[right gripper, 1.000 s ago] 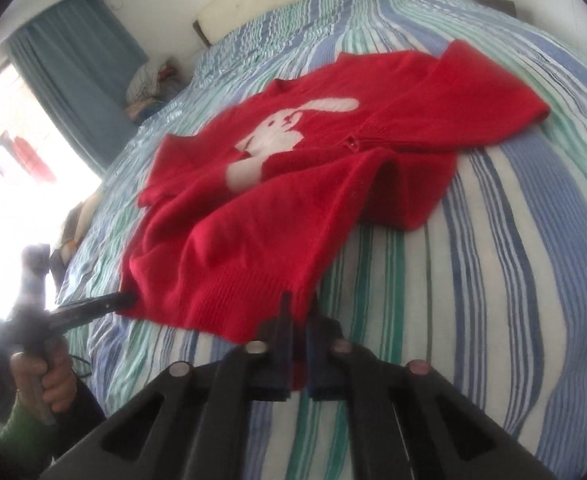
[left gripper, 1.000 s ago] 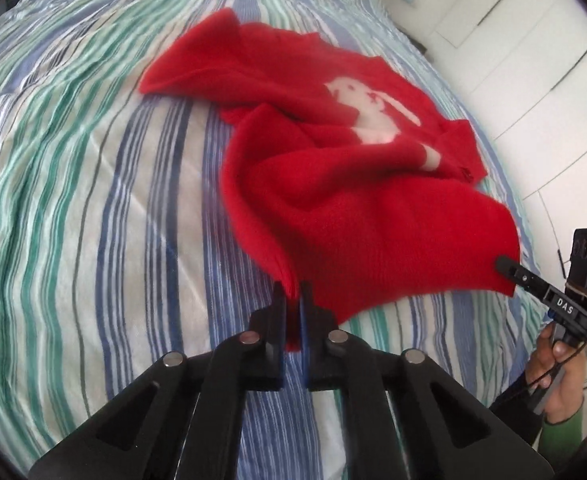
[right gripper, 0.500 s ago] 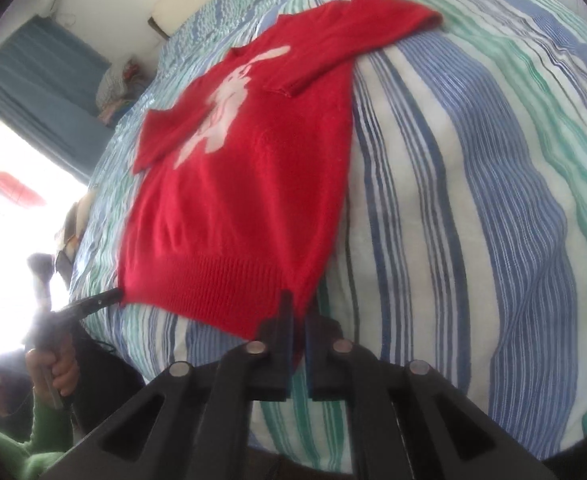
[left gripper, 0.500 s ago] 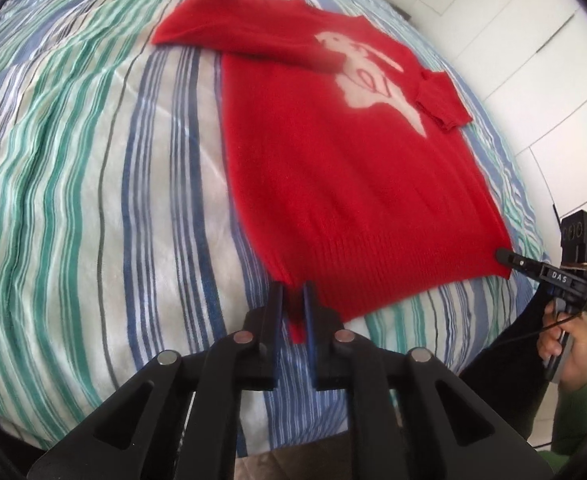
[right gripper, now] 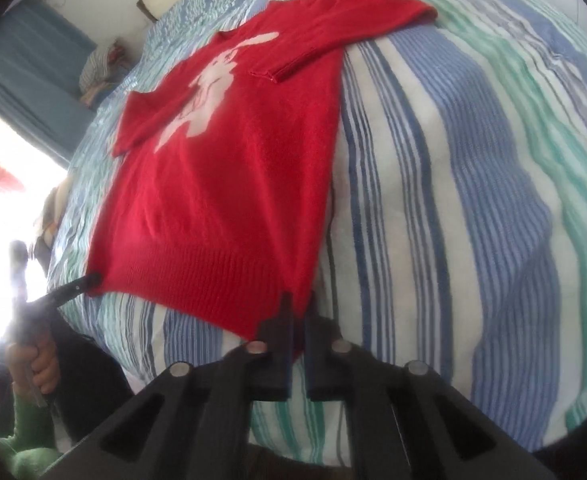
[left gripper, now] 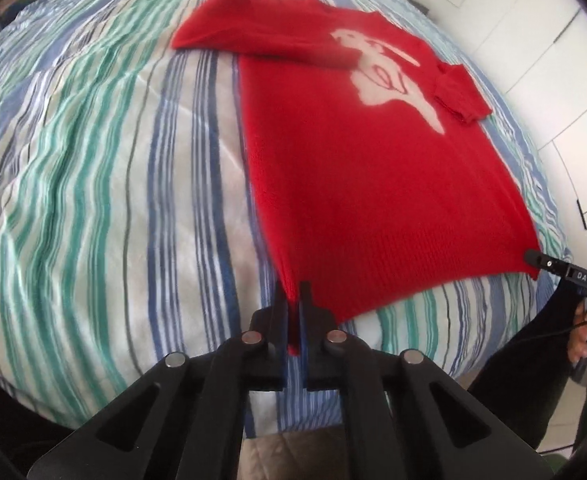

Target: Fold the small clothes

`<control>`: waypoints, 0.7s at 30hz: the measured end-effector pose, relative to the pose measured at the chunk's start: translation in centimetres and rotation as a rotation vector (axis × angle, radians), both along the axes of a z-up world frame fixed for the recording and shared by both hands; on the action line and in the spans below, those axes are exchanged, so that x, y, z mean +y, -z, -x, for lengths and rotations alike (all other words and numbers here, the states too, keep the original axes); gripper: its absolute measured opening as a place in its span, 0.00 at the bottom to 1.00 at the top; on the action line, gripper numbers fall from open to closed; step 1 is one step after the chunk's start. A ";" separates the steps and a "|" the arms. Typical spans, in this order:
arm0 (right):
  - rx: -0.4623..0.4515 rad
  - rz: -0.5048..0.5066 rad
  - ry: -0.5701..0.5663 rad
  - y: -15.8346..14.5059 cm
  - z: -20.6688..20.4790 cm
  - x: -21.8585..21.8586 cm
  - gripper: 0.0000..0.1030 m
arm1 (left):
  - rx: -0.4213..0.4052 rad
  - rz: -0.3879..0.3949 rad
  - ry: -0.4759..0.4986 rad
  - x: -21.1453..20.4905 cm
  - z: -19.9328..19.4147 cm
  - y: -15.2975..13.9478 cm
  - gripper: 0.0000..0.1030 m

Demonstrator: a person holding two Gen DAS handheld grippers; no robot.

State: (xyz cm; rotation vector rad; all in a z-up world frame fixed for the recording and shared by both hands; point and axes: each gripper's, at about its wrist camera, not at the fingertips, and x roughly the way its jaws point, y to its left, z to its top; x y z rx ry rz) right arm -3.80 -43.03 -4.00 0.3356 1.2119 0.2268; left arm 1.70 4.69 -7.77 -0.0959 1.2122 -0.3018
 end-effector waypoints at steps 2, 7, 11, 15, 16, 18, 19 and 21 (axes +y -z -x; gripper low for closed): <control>0.016 -0.010 0.016 -0.6 0.5 -0.5 0.03 | 0.009 -0.028 0.007 -0.4 0.1 0.7 0.02; 0.091 0.020 0.023 3.5 -0.7 0.2 0.03 | 0.025 -0.060 -0.005 -0.9 -0.7 3.1 0.02; 0.068 0.012 0.020 4.0 -1.1 0.0 0.03 | 0.024 -0.042 -0.016 -0.5 -0.7 3.0 0.02; 0.056 -0.006 0.019 4.3 -0.8 -0.4 0.02 | -0.006 -0.073 -0.019 -0.9 0.0 2.9 0.02; 0.054 -0.005 0.020 4.3 -0.7 -0.3 0.02 | -0.015 -0.082 -0.019 -1.1 0.1 2.9 0.02; 0.050 0.006 0.019 4.2 -0.7 -0.1 0.02 | -0.029 -0.096 -0.021 -1.4 0.1 3.0 0.02; 0.047 0.010 0.019 4.2 -0.6 0.0 0.02 | -0.033 -0.100 -0.021 -1.5 0.1 3.0 0.02; 0.045 0.015 0.024 4.2 -0.6 0.0 0.02 | -0.038 -0.104 -0.021 -1.5 0.0 3.1 0.03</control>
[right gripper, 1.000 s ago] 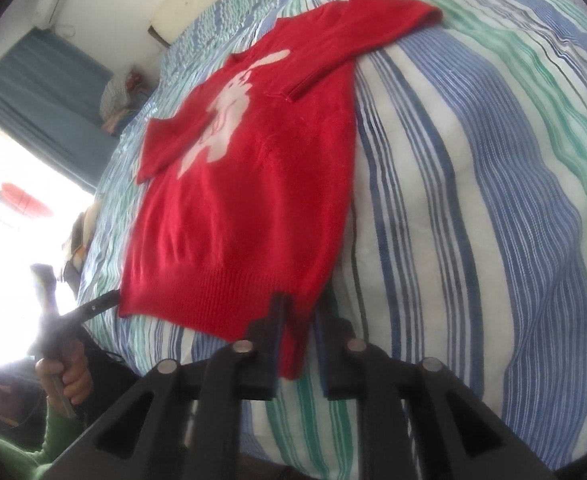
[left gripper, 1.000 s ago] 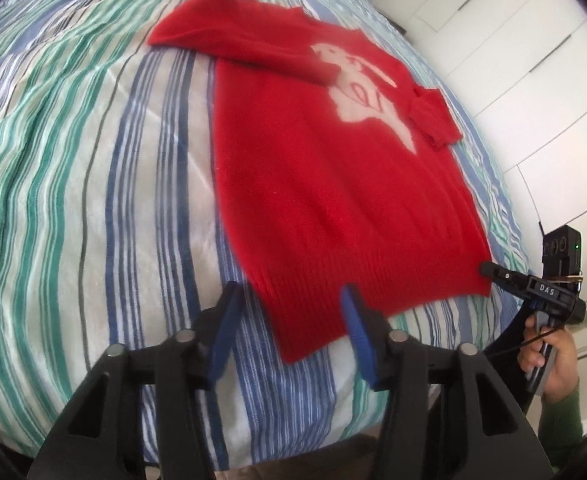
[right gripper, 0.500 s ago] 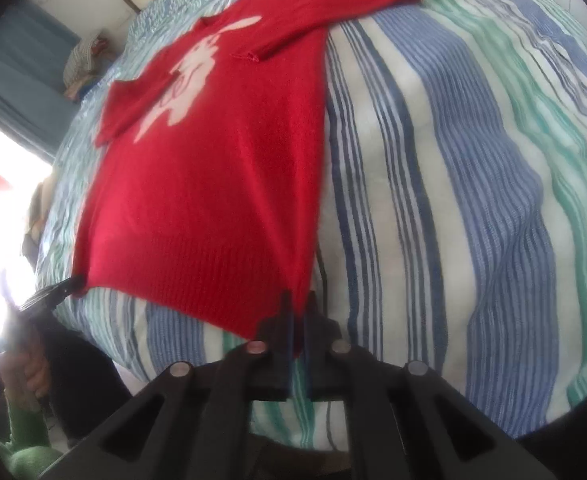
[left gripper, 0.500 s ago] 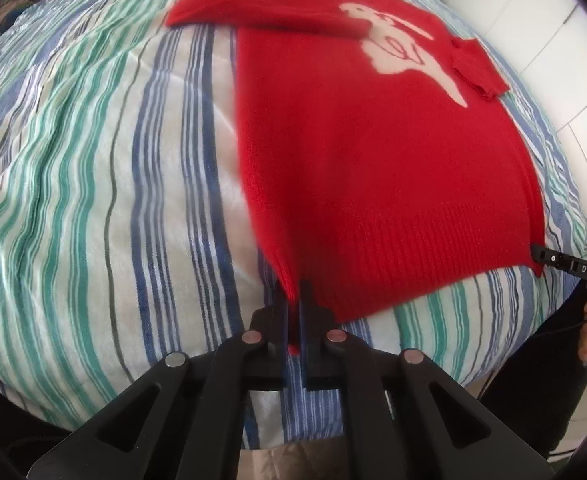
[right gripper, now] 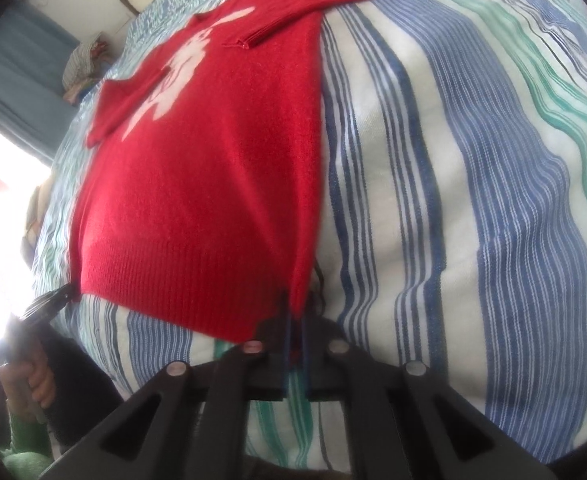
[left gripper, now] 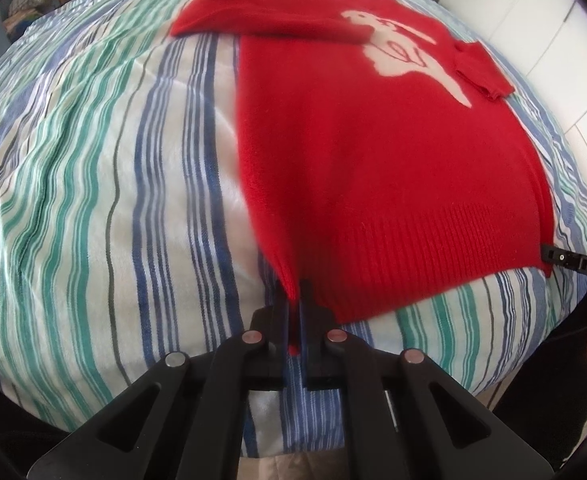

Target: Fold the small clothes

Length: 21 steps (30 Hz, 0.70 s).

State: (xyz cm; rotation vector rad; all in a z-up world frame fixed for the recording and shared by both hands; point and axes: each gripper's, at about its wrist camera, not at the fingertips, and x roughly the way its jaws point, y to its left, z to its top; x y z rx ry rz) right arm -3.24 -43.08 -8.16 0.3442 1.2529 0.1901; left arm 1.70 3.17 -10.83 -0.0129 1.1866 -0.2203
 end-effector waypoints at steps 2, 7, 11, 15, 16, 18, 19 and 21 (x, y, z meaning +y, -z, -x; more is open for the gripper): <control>-0.001 -0.004 0.007 0.1 -0.1 0.0 0.02 | -0.003 0.000 0.000 -0.2 -0.2 0.1 0.03; -0.003 0.004 0.009 0.0 0.0 0.2 0.02 | -0.001 0.001 -0.004 -0.3 -0.3 0.1 0.03; -0.005 -0.010 0.024 0.0 0.0 0.0 0.02 | -0.002 -0.007 -0.002 -0.3 -0.2 0.0 0.04; -0.009 -0.055 0.056 0.0 0.4 -0.6 0.06 | -0.022 -0.049 0.014 -0.9 0.1 -0.2 0.04; -0.010 -0.060 0.063 -0.1 0.5 -0.6 0.06 | -0.029 -0.061 0.018 -1.0 0.2 -0.2 0.04; -0.013 -0.060 0.069 -0.2 0.6 -0.6 0.07 | -0.042 -0.083 0.025 -1.3 0.4 -0.3 0.05; -0.014 -0.059 0.070 -0.3 0.7 -0.5 0.09 | -0.048 -0.092 0.029 -1.4 0.5 -0.3 0.05; -0.012 -0.058 0.070 -0.5 0.9 -0.5 0.12 | -0.054 -0.101 0.032 -1.5 0.6 -0.3 0.07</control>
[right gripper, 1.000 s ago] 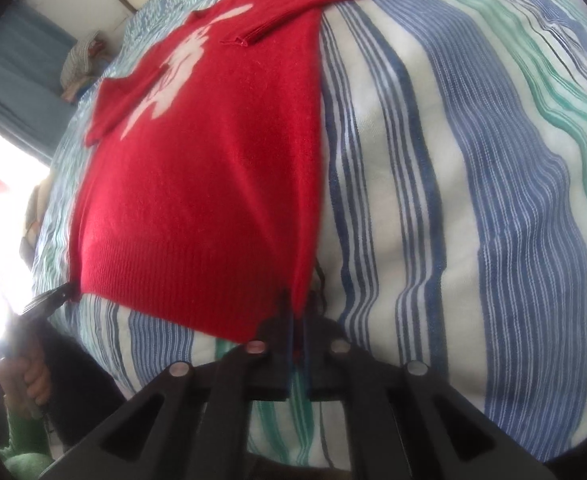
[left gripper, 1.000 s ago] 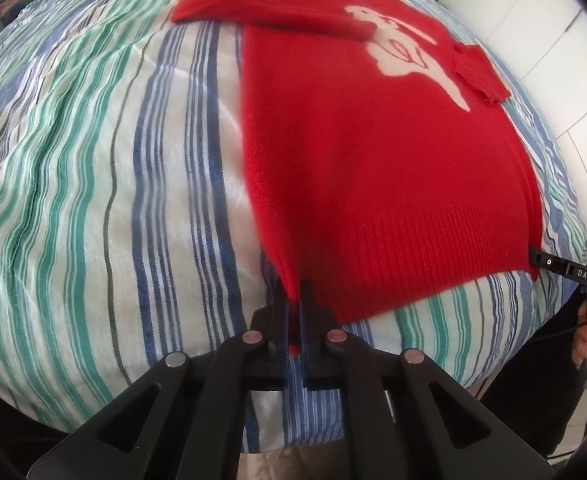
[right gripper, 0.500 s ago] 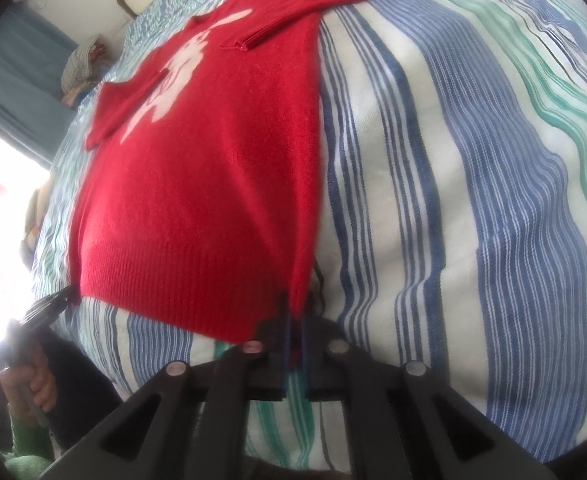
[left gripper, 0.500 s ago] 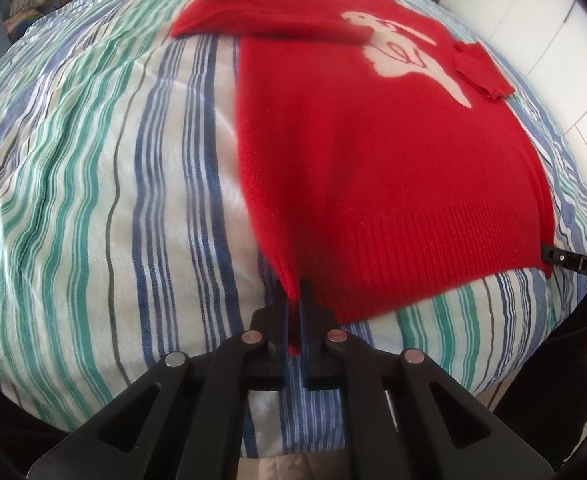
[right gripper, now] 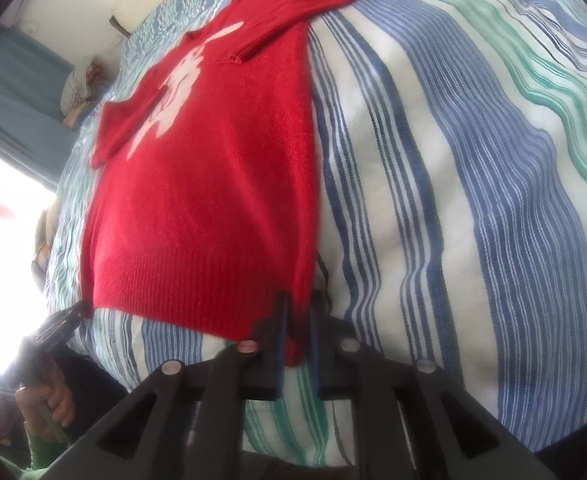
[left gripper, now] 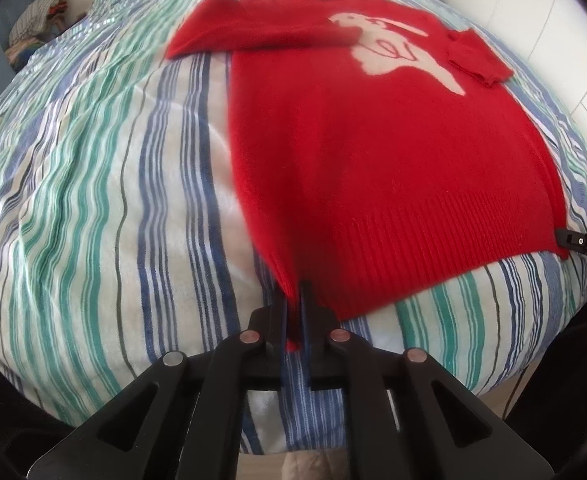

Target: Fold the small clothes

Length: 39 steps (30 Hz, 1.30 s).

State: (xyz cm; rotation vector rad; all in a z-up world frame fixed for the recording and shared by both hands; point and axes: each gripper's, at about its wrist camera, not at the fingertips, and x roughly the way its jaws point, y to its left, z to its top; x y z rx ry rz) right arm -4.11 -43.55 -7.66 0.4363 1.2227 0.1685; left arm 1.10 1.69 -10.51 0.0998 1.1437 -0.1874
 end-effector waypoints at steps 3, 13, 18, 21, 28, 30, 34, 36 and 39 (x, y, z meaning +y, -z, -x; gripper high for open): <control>0.006 -0.008 0.000 -0.2 0.2 0.2 0.21 | -0.002 -0.005 0.001 0.0 0.1 -0.1 0.09; 0.020 0.051 -0.052 -0.7 0.8 1.4 0.41 | 0.001 -0.024 0.005 0.5 1.5 -1.1 0.65; 0.073 0.085 -0.079 -1.4 1.5 0.6 0.41 | -0.029 -0.039 -0.029 2.2 2.8 -2.8 0.67; -0.008 0.257 -0.085 -5.4 0.9 -0.7 0.41 | -0.113 -0.027 -0.128 5.0 2.5 -4.9 0.79; -0.483 0.631 -0.278 -13.2 -6.7 1.7 0.86 | -0.157 0.083 -0.330 8.7 0.7 -7.0 0.81; -0.513 0.597 -0.422 -11.4 -9.9 4.1 0.85 | -0.155 0.102 -0.347 8.7 0.9 -7.2 0.81; -0.488 0.639 -0.584 -5.7 -15.7 7.9 0.80 | -0.140 0.063 -0.352 8.5 1.5 -7.1 0.82; -0.440 0.665 -0.638 -2.4 -17.8 8.4 0.63 | -0.127 0.031 -0.358 8.6 1.8 -6.7 0.82; -0.401 0.498 -0.531 -2.1 -20.0 5.2 0.10 | -0.103 0.004 -0.377 9.2 2.1 -6.2 0.82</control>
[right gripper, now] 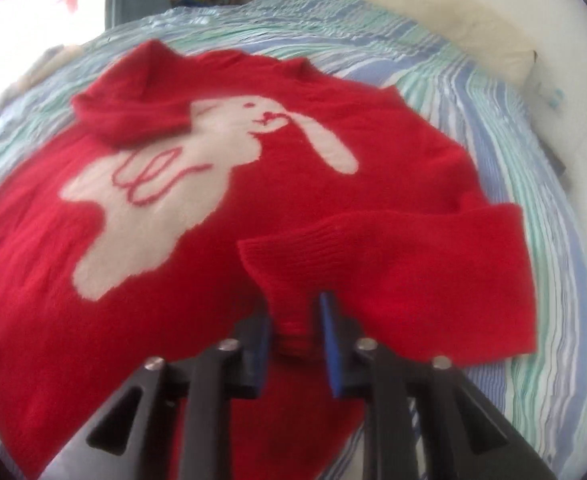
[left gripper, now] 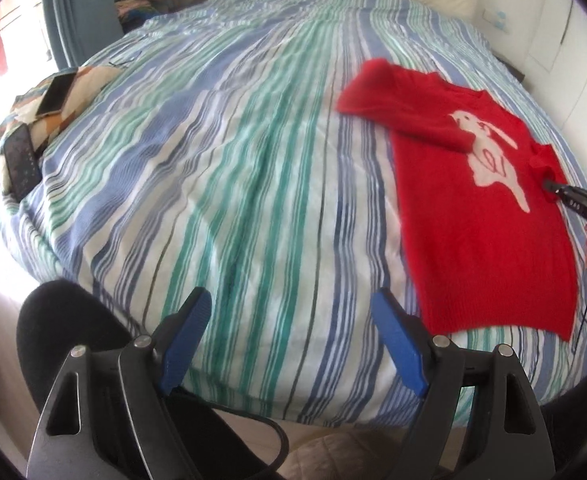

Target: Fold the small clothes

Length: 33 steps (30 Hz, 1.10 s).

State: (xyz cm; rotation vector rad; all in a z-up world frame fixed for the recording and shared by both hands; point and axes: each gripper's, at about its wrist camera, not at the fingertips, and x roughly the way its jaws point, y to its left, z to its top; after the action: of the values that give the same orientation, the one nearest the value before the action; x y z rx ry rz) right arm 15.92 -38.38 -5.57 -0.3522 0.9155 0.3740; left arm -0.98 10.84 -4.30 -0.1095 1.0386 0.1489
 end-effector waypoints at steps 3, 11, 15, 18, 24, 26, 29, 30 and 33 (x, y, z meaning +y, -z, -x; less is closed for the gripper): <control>-0.115 -0.218 0.218 -4.3 0.2 -7.5 0.10 | 0.027 0.001 -0.018 0.5 -0.1 0.6 0.82; -0.264 -0.622 1.003 -4.1 7.2 -33.9 0.10 | 0.047 0.035 0.034 -2.4 -2.1 0.4 0.82; -0.214 -0.796 1.167 -1.8 9.3 -38.1 0.09 | 0.029 0.029 0.082 -4.6 -2.6 -0.6 0.82; -0.187 -0.836 1.266 -0.7 10.7 -39.1 0.04 | 0.015 0.000 0.095 -5.4 -2.7 -1.1 0.82; -0.124 -0.942 1.214 0.2 10.5 -39.6 0.10 | 0.048 0.002 0.097 -5.2 -3.1 -0.3 0.82; -0.112 -1.002 1.202 0.5 10.6 -39.6 0.19 | 0.050 0.009 0.092 -5.2 -3.0 -0.2 0.82; -0.075 -0.992 1.171 0.8 10.0 -39.2 0.26 | 0.053 0.009 0.092 -5.2 -2.9 0.0 0.82; -0.056 -0.954 1.157 0.8 9.5 -39.0 0.25 | 0.056 0.007 0.093 -5.2 -2.9 0.2 0.82; -0.044 -0.812 1.161 0.3 8.7 -38.2 0.03 | 0.068 0.002 0.094 -5.3 -2.8 0.6 0.82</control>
State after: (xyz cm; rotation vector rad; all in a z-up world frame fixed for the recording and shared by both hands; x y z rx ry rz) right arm 7.19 -76.57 -5.89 0.9026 0.7178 -0.3535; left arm 1.80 5.50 -4.95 -0.0573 1.1100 0.0664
